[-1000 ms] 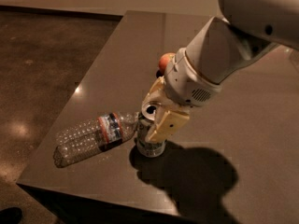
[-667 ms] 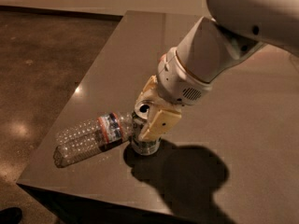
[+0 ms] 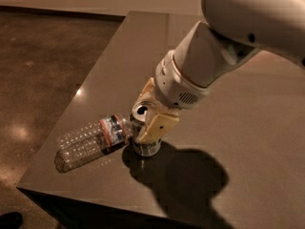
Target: Move 7up can near water bottle
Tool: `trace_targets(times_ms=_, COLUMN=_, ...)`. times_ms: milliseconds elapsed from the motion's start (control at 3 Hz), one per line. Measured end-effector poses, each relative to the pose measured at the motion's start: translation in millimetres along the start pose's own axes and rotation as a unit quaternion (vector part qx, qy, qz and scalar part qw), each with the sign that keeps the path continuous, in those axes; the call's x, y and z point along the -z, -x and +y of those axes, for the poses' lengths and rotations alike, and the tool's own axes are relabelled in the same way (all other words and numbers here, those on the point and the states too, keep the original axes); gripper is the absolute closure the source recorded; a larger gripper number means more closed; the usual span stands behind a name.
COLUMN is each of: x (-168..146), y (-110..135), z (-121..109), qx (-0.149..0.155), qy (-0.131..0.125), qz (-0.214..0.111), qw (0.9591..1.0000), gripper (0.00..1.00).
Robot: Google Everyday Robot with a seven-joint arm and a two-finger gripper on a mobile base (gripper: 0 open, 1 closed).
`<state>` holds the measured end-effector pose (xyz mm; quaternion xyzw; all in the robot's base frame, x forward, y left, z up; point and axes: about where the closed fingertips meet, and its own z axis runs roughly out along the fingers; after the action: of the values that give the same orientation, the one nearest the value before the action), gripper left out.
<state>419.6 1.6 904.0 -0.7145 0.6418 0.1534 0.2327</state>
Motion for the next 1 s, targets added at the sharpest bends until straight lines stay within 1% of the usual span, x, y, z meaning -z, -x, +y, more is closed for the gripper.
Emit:
trace_targets(times_ms=333, x=1.1, y=1.9, z=0.8, qx=0.002, qy=-0.001, qz=0.0, qw=1.0, gripper=0.36)
trace_targets(times_ms=667, x=2.2, y=4.2, z=1.8, qx=0.004, qy=-0.003, qz=0.001, qw=1.0, gripper=0.05)
trace_targets(times_ms=1000, x=2.7, y=5.2, z=2.3, qx=0.005, qy=-0.003, qz=0.001, qw=1.0, gripper=0.0)
